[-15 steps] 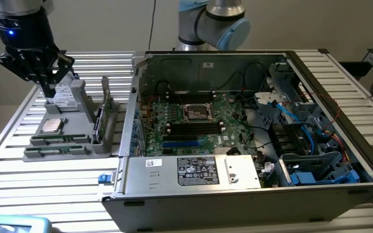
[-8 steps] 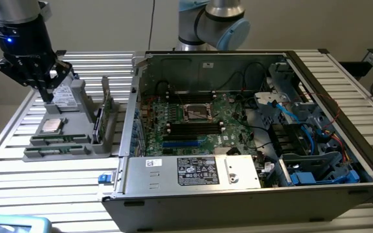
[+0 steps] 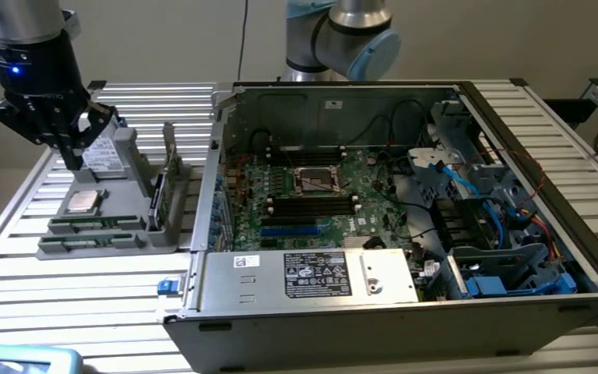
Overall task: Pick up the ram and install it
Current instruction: 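Reach for the ram, then pick up the ram and move it above insertion slot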
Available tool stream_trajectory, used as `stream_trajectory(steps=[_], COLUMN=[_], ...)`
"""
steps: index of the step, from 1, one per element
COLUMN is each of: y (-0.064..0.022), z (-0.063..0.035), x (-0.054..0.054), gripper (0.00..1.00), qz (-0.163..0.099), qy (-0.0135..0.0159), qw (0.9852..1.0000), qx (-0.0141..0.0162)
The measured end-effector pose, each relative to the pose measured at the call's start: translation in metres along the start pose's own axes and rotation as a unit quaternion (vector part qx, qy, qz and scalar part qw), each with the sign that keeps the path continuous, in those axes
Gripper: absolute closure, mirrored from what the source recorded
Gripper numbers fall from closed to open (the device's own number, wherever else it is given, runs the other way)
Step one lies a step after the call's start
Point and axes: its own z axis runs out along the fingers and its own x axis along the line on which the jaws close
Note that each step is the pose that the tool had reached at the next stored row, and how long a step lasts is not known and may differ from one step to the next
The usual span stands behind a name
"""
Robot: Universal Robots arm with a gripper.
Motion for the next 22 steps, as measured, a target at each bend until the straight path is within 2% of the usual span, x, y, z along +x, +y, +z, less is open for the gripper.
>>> stream_trajectory(steps=[16,22], y=[0.0001,0.0047], z=[0.0001,0.0005], x=[0.0000,0.0049], gripper=[0.89,0.88], qz=[0.000,0.000], qy=[-0.0001,-0.0010], qw=[1.0000,1.0000], qx=[0.0001,0.0002])
